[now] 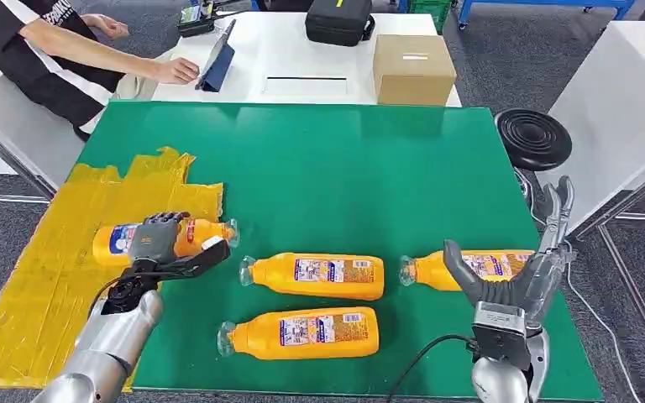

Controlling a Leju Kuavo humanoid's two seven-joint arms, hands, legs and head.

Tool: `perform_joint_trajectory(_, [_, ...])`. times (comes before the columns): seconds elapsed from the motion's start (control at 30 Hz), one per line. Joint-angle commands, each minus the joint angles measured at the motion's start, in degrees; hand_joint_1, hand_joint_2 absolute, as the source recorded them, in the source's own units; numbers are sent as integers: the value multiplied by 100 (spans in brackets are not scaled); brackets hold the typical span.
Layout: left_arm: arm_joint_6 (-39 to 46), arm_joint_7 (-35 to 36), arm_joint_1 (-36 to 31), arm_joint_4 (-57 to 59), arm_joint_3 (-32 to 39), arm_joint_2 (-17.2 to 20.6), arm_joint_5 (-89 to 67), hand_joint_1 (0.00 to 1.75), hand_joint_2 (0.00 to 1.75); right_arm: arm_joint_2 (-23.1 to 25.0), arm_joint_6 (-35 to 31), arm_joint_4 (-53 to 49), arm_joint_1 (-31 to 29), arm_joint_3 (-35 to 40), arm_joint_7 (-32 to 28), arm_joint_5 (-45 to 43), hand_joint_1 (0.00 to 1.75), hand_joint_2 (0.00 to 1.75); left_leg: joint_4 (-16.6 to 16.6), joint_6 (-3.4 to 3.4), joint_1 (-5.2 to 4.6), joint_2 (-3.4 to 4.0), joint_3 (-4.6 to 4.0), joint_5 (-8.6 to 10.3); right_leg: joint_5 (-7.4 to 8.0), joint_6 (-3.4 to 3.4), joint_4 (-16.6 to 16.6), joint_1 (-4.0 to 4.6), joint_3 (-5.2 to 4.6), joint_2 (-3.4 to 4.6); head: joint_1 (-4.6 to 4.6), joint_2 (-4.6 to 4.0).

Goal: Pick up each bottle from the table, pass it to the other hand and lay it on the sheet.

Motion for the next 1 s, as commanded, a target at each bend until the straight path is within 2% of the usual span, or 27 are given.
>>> perform_joint_trajectory(0.03, [-545, 169, -147, 144, -308, 135, 34, 0, 175, 54, 118, 208, -155, -196, 152, 96, 0, 175, -5, -32, 10, 3, 17, 0, 4, -14, -12, 9, 20, 1, 0, 0])
perform_joint_trajectory(0.17, [-665, 248, -105, 67, -298, 142, 88, 0, 175, 75, 168, 229, -194, -197, 188, 135, 0, 175, -8, -35, 10, 7, 24, 2, 7, -16, -14, 9, 27, 5, 0, 0])
perform_joint_trajectory(0.57, [-610, 430, 239, -1294, -375, 42, 272, 0, 175, 136, 220, 204, -138, -257, 258, 222, 0, 175, -2, -23, 7, -1, 17, 0, 1, -10, -6, 6, 21, -1, -2, 0])
perform_joint_trajectory(0.77, [-586, 704, 248, -1586, -464, 46, 28, 0, 175, 176, 222, 210, -101, -310, 280, 217, 0, 175, -9, -39, 10, -1, 27, 3, 6, -17, -16, 8, 33, -2, -2, 0])
perform_joint_trajectory(0.83, [-650, 784, 251, -1956, -566, -19, -52, 0, 175, 207, 235, 225, -93, -354, 285, 213, 0, 175, -5, -37, 12, -4, 23, 3, 5, -17, -14, 11, 30, -5, -2, 0])
perform_joint_trajectory(1.0, [-728, 850, 262, -2067, -610, -30, -92, 0, 175, 219, 238, 226, -96, -360, 281, 217, 0, 175, -3, -26, 9, -4, 20, 0, 2, -11, -11, 8, 26, -5, 0, 0])
